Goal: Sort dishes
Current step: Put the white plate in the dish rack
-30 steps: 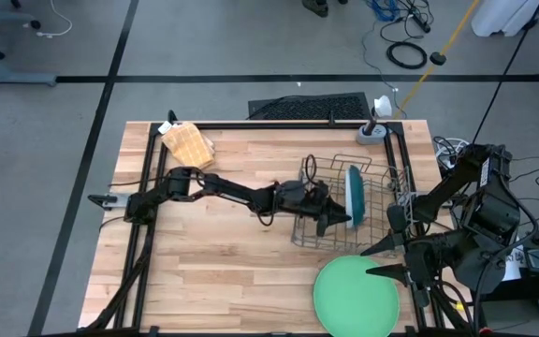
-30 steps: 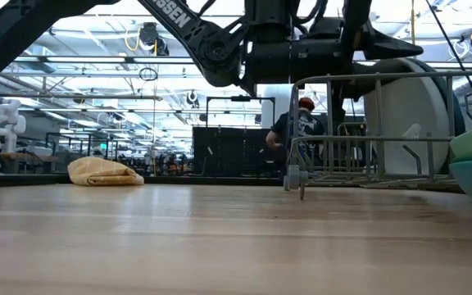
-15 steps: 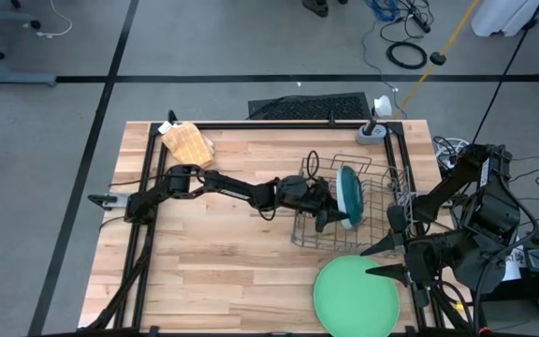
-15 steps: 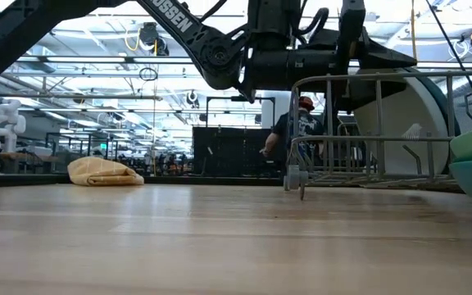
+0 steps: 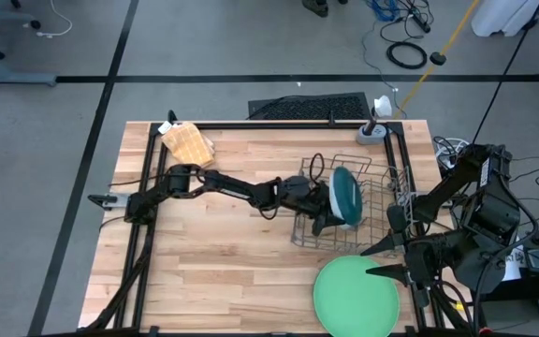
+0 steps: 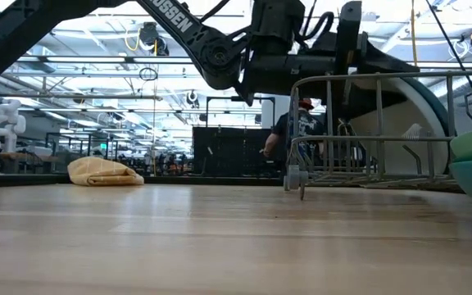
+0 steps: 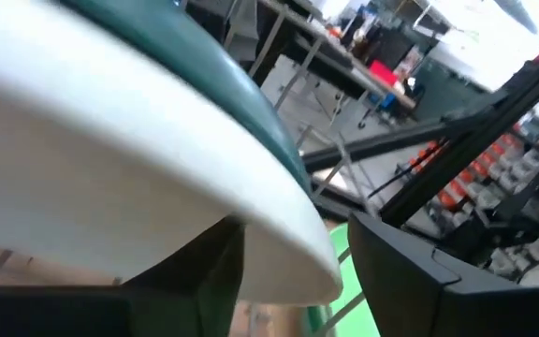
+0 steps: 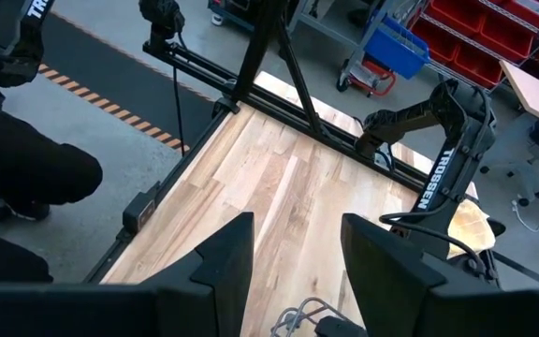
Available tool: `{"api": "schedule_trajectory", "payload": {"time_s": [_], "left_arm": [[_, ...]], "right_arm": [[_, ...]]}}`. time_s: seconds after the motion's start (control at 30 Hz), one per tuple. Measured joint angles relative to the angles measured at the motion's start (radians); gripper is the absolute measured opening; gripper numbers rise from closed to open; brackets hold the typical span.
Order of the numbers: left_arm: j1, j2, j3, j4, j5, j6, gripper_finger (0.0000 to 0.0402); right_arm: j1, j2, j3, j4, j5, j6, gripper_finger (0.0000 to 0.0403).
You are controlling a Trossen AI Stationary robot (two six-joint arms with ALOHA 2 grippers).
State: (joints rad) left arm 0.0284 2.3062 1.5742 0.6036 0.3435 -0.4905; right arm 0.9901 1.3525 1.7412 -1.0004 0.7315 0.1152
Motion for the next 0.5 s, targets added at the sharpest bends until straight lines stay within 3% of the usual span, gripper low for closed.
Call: {"api": "schedule_trajectory", "payload": {"time_s": [0.17, 0.5], "left_arm": [[0.0, -0.043, -0.002, -0.147, -0.004, 0.081, 0.0221], [-0.006, -0.139, -0.001, -0.39, -0.118, 0.279, 0.0222]], "right_arm": [[0.0, 0.0, 0.0, -0.001, 0.0, 0.005, 0.0155], [0.0, 0.0, 0.0, -0.015, 0.0, 0.004, 0.0155]]}}
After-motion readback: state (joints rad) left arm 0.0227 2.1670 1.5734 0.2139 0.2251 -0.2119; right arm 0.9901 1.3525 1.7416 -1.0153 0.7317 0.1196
